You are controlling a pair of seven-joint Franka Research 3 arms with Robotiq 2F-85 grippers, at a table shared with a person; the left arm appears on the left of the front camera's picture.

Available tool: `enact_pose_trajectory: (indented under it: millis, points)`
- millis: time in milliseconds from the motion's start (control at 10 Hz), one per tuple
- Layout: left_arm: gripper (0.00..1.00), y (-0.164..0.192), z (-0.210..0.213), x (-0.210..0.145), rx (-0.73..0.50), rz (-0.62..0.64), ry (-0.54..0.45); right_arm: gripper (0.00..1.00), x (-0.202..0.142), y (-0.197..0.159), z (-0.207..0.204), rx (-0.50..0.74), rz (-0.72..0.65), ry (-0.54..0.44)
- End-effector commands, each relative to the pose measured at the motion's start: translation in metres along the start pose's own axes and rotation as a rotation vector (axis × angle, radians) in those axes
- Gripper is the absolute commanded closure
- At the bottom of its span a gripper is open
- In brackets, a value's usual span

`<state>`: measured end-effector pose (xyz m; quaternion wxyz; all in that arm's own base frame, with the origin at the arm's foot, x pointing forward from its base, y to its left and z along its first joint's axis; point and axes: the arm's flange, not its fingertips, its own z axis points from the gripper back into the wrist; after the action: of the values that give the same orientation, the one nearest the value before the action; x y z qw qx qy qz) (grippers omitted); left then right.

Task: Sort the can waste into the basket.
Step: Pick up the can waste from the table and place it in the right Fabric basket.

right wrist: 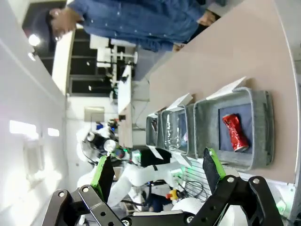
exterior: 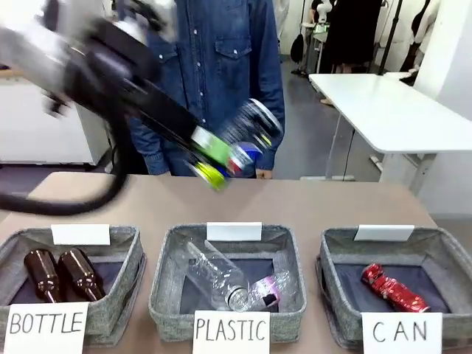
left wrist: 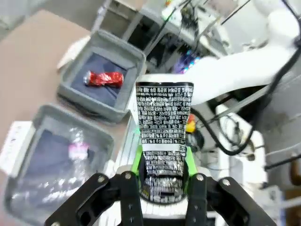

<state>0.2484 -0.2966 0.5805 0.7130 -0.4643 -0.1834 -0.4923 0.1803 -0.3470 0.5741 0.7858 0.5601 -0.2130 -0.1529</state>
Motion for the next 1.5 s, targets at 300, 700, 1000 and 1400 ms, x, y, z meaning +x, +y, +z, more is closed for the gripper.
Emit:
enact_pose_trajectory:
  millis: [300, 700, 1000, 1400]
  points:
    - [1.0, 0.019, -0.179, 0.008, 0.048, -0.193, -0.063, 0.0, 0.01, 0.02, -0.019, -0.022, 0.039, 0.031]
    - [1.0, 0.045, -0.26, 0.015, 0.107, -0.379, 0.003, 0.0, 0.01, 0.02, -0.019, -0.022, 0.039, 0.031]
    - [1.0, 0.081, -0.315, 0.039, 0.19, -0.446, 0.042, 0.0, 0.01, 0.02, -0.019, -0.022, 0.039, 0.031]
    - [1.0, 0.124, -0.326, 0.049, 0.272, -0.44, 0.066, 0.0, 0.01, 0.02, -0.019, -0.022, 0.039, 0.031]
